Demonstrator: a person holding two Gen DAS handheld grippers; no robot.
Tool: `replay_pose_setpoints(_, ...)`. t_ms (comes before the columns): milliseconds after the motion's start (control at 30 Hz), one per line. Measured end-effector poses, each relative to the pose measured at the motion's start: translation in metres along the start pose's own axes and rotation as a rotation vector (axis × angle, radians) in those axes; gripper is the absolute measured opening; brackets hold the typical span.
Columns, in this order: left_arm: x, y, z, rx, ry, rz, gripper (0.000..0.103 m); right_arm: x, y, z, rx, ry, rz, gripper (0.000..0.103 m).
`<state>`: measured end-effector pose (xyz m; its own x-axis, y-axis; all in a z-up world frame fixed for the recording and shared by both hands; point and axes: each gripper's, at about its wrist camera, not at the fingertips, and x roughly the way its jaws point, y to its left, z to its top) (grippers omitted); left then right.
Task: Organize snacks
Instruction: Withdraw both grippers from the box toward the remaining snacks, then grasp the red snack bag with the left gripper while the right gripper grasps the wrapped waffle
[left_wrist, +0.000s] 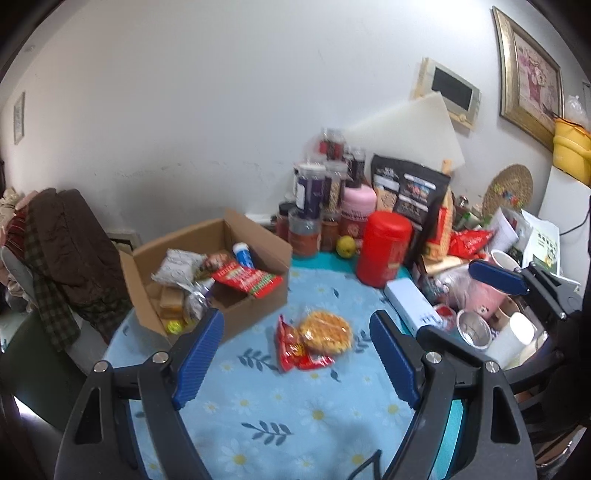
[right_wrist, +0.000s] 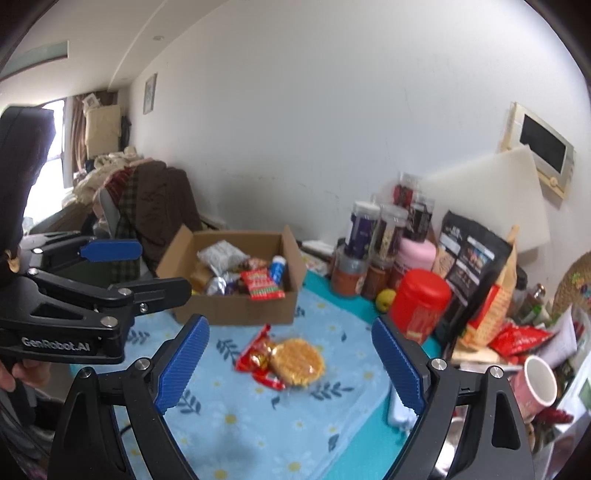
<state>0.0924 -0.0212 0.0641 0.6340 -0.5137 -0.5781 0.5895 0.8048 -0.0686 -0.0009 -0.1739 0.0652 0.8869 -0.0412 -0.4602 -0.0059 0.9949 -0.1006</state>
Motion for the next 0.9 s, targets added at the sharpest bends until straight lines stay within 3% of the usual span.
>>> replay_pose_setpoints(467, 0.054, 0.003, -0.032, -0.028, 0.150, -0.002, 0.081, 0.045, -0.013, -0.045, 0.035, 0.143, 0.064, 0.091)
replay_pose_setpoints(900, 0.120, 0.023, -0.048, -0.077, 0.276, 0.030, 0.081, 0.120, -0.027, -0.064, 0.044, 0.280, 0.105, 0.091)
